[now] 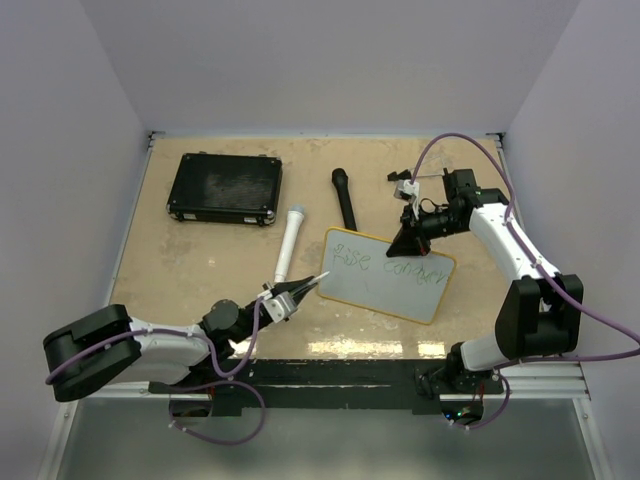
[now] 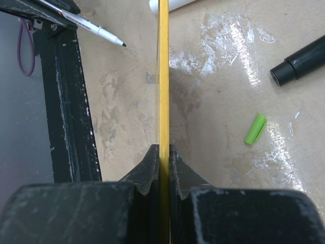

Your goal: Write a sentence on the whiteboard

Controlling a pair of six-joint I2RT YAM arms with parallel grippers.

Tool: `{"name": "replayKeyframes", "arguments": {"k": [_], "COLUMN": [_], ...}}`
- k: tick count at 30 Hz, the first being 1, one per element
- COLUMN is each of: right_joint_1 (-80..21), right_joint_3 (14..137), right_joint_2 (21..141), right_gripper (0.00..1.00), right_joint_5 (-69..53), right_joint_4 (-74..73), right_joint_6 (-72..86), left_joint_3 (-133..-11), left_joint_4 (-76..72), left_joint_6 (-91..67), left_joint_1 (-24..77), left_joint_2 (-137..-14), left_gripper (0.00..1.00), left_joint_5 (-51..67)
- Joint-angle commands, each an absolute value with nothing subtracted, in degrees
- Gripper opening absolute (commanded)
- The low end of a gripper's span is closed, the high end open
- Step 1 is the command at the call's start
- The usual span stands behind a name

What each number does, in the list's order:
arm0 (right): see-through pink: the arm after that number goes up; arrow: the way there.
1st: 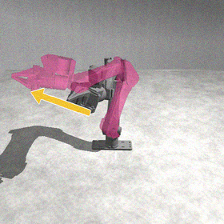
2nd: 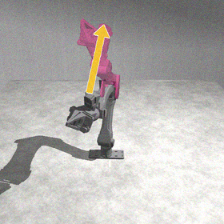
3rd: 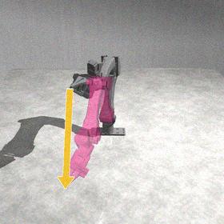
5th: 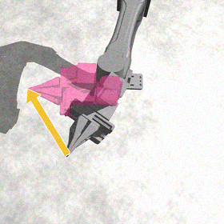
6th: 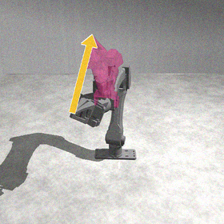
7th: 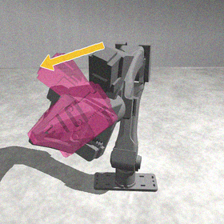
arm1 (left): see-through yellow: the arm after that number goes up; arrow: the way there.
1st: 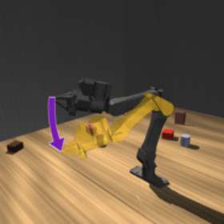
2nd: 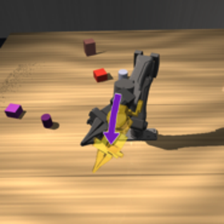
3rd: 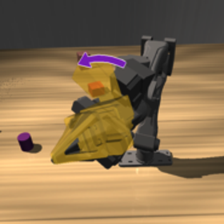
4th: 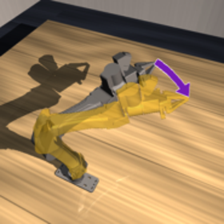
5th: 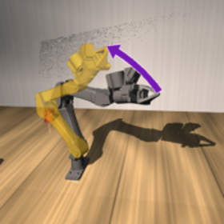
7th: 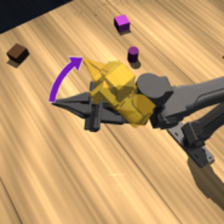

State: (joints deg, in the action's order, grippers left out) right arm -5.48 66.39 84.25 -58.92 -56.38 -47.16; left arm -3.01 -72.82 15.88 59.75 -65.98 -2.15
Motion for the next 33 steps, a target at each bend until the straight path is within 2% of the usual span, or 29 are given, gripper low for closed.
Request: {"name": "replayKeyframes", "arguments": {"k": [1, 19, 33], "right_joint_1": [-5.98, -5.89, -5.89], "right_joint_3": [65.65, 64.69, 64.6], "right_joint_2": [83.41, 82.18, 81.91], "right_gripper": [0.0, 0.0, 0.0], "right_joint_5": [-57.48, -57.22, -57.22], "right_joint_4": [-55.28, -55.02, -55.46], "right_joint_6": [-49.57, -49.66, -50.01], "left_joint_3": [-2.64, -6.32, -8.79], "left_joint_4": [-84.81, -89.47, -93.34], "left_joint_6": [15.47, 15.29, 15.03], "left_joint_1": [59.5, 59.15, 59.15], "left_joint_2": [-67.14, -76.19, -79.89], "left_gripper": [0.0, 0.0, 0.0], "left_joint_5": [-0.26, 3.25, 1.76]}}
